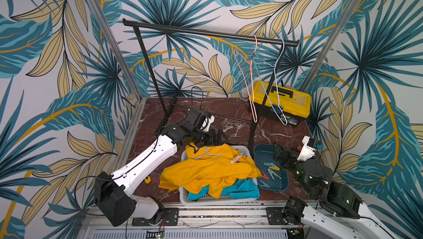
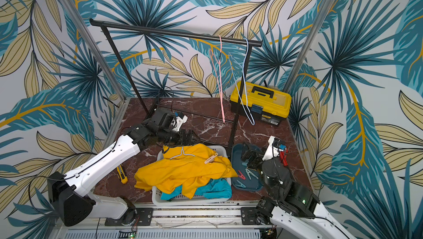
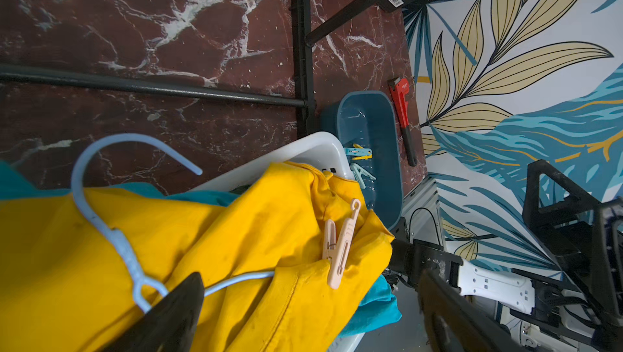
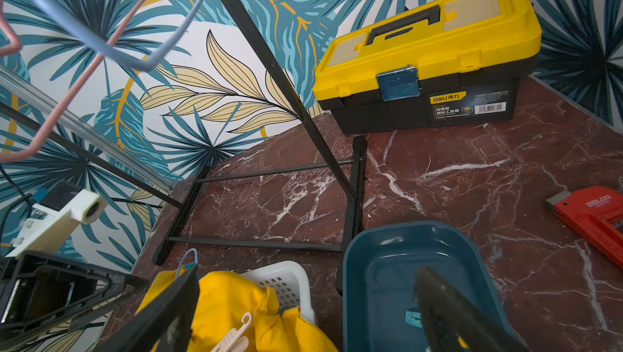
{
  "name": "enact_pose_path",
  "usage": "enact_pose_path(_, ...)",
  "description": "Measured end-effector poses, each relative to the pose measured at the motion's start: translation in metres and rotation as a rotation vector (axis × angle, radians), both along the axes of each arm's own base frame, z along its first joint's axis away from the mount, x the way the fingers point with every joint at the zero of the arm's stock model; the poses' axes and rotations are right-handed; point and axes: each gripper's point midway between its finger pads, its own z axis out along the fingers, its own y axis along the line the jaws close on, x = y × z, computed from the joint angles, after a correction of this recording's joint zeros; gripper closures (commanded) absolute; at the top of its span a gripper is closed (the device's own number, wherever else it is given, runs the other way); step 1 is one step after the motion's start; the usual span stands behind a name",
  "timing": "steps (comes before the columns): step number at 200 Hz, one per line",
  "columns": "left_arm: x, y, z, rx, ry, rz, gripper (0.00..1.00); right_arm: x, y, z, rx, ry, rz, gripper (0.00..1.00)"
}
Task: Remove the clothespins securing t-shirts to the hanger
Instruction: Pick up the hanger from the basket.
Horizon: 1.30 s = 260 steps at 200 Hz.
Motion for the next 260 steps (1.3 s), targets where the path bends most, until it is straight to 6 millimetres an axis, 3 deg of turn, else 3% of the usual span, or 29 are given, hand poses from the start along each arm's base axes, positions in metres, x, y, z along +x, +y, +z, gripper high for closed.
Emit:
enact_pose_path(44, 0.01, 0.018, -0.005, 0.016, 0.029, 0.053, 0.0, 0.001, 0.001, -0.015, -0.014, 0.028, -0.005, 0.0)
enact_pose_path(105, 0.014, 0.03, -0.008, -0.002, 0.073, 0.094, 0.01, -0.001, -0.004, -0.012, -0.001, 0.012, -0.017, 0.01)
enact_pose_path(158, 0.012, 0.045, -0.024, 0.001, 0.128, 0.132, 0.0, -0.002, -0.006, -0.018, -0.008, 0.015, -0.026, 0.0)
enact_pose_path(223, 0.012, 0.04, -0.037, -0.021, 0.214, 0.115, 0.0, 0.001, -0.003, -0.024, -0.013, 0.033, -0.03, 0.01)
enact_pose_path(260, 0.012, 0.036, -0.035, -0.043, 0.218, 0.102, 0.0, 0.001, -0.003, -0.024, -0.015, 0.035, -0.03, 0.0)
